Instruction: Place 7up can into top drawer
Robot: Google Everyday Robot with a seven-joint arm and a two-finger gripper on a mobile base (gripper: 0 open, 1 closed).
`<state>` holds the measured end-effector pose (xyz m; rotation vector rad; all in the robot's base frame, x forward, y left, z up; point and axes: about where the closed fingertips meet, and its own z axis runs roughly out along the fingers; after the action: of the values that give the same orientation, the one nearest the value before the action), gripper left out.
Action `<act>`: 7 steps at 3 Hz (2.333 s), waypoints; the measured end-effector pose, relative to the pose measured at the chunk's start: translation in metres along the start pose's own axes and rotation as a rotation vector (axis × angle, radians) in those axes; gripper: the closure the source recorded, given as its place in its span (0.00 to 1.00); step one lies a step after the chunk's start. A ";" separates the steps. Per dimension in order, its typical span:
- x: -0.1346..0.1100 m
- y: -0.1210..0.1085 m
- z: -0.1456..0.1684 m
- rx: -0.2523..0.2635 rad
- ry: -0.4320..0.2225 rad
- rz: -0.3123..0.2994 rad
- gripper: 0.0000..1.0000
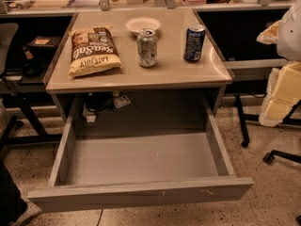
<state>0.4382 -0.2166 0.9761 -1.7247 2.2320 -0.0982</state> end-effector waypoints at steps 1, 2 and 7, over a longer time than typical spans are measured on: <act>-0.003 -0.003 -0.001 0.012 -0.005 0.002 0.00; -0.034 -0.023 0.014 -0.004 0.006 0.014 0.00; -0.093 -0.048 0.058 -0.050 -0.155 0.111 0.00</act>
Offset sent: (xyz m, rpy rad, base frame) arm 0.0439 0.0329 -0.0042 0.0304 -0.0146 -0.0175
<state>0.5202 -0.1335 0.9524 -1.5716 2.2266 0.1145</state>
